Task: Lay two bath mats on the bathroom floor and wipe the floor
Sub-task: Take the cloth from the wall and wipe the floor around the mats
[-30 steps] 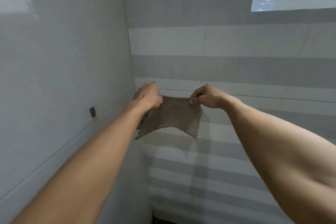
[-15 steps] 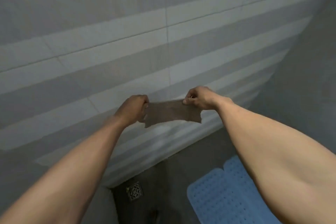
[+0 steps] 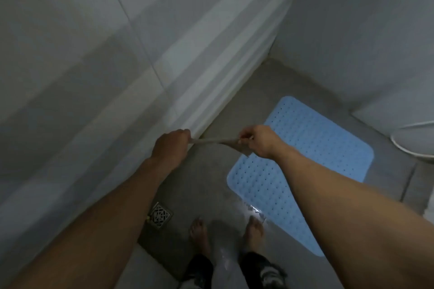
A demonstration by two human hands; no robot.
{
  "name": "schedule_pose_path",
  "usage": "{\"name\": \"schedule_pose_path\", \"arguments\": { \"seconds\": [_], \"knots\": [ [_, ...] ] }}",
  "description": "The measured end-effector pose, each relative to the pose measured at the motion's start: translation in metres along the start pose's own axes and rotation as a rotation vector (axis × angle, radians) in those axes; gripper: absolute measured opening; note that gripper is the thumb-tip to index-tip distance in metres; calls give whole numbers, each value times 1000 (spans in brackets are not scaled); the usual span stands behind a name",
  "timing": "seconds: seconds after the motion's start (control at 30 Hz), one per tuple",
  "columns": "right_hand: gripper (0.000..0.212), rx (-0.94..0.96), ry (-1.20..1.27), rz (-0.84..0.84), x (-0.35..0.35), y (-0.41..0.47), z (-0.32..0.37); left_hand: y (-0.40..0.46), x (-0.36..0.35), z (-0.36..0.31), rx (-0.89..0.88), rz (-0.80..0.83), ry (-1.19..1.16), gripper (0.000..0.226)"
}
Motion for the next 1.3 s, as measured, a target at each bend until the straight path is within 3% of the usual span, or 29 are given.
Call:
{"name": "schedule_pose_path", "arguments": {
  "seconds": [0.3, 0.47, 0.67, 0.8, 0.9, 1.0, 1.1, 1.17, 1.3],
  "knots": [
    [21, -39, 69, 201, -217, 131, -91, 59, -227, 78, 105, 290, 40, 22],
    [22, -47, 57, 250, -316, 228, -142, 119, -349, 119, -7, 446, 171, 24],
    [26, -76, -54, 109, -368, 369, -208, 245, -466, 141, -116, 268, 275, 22],
    [35, -31, -160, -191, -371, 434, -243, 311, -502, 130, -166, -23, 319, 28],
    [38, 250, -147, -490, -375, 449, -247, 315, -519, 129, -170, -339, 227, 34],
    [30, 519, -169, -637, -393, 450, -236, 302, -549, 138, -244, -522, 177, 11],
    [25, 596, -204, -655, -425, 445, -230, 287, -577, 155, -252, -503, 123, 13],
    [34, 584, -159, -637, -449, 438, -230, 279, -587, 165, -245, -417, 92, 24],
    [54, 232, 75, -561, -484, 427, -227, 275, -597, 166, -156, -238, -48, 54]
  ]
}}
Point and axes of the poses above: each hand's wrist, its own y-axis towards the middle knuckle, its own x-axis out of the back of the hand, z = x × y, the point moved 4 cm from there along y, towards the middle knuckle, and after that the axes turned 9 degrees about -x, right-handed, at the moved point
